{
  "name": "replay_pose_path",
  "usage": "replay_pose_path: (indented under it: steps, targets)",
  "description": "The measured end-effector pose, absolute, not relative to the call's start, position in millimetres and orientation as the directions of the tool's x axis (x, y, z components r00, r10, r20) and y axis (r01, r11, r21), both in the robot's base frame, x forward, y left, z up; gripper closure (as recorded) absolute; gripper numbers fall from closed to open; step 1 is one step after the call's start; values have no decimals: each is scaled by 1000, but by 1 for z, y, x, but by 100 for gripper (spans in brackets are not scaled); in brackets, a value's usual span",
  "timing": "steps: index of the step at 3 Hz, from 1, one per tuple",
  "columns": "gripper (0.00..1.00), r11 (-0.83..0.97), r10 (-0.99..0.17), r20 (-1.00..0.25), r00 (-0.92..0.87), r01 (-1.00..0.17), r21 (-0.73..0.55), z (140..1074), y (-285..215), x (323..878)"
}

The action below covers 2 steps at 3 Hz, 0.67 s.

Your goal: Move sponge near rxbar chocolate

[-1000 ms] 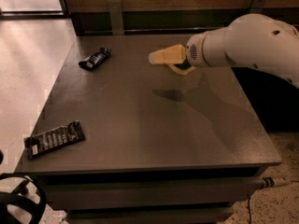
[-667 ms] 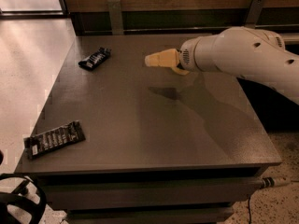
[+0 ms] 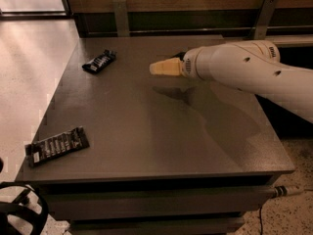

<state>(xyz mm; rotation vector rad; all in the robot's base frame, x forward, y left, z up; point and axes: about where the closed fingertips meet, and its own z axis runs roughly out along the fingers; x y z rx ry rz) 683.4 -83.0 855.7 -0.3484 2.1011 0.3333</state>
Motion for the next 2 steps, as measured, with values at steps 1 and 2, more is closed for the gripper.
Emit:
replay_pose_path:
  steps: [1,2]
  targets:
    - [0,929,-126,-841,-526,-359,86,836,-86,694]
    - [0,938,-142,-829,-541,-341,62,821,-96,705]
